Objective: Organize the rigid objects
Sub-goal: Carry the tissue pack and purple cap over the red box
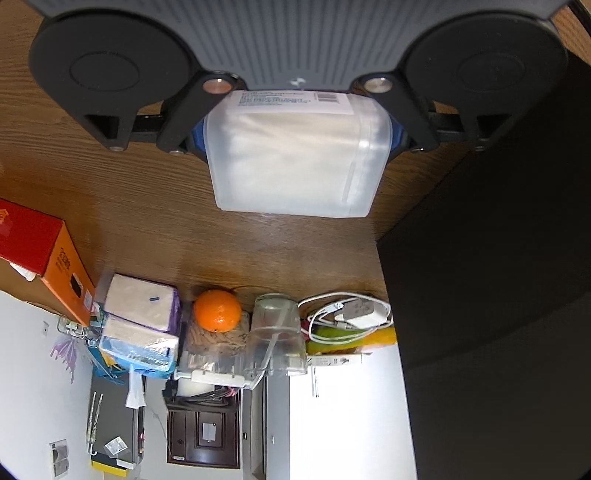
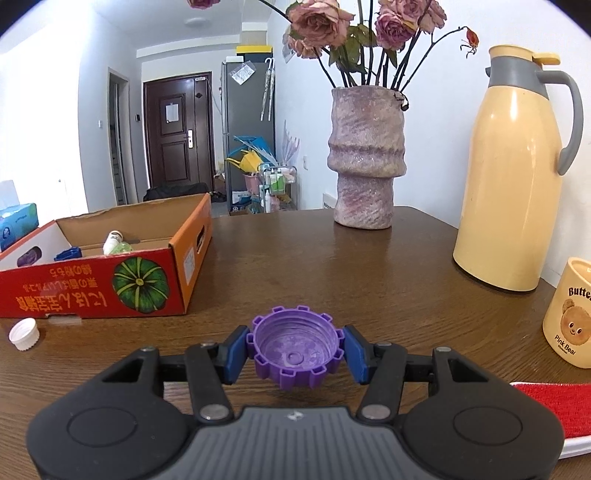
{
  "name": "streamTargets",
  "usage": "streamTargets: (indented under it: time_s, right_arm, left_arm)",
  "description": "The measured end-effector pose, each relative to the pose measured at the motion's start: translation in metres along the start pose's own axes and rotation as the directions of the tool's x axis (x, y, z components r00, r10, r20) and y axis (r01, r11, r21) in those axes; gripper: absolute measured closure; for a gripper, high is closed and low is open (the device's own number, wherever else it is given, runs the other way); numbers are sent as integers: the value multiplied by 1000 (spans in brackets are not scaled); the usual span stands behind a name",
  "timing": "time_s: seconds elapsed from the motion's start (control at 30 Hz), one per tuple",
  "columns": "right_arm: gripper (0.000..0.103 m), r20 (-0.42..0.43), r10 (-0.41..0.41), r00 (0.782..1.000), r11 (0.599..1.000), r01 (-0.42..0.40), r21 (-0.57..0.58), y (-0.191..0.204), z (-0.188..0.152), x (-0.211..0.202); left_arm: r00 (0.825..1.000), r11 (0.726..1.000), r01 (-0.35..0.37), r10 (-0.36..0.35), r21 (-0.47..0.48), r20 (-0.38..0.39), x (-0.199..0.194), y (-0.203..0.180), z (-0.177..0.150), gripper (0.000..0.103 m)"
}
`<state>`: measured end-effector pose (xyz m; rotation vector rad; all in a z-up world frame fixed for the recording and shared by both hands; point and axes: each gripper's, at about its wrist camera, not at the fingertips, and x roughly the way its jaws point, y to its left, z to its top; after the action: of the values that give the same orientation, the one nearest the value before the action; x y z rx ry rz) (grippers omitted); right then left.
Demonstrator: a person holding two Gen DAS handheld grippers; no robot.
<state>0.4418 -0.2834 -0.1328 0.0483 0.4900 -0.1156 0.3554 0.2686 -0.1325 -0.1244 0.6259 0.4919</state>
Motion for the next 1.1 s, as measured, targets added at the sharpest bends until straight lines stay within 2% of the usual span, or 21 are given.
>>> streamTargets:
  time_s: [0.4,1.1]
  right_arm:
    - [49,59,66,996,998,-65,-11,15,-4,-29]
    - [49,84,213,973,976,-208,-60,50,-23,-78]
  left_arm:
    - [997,999,37,-39,21,60,-35,-39,-12,20]
    - [981,987,155,-158,37,112,-86,-96,-35,20]
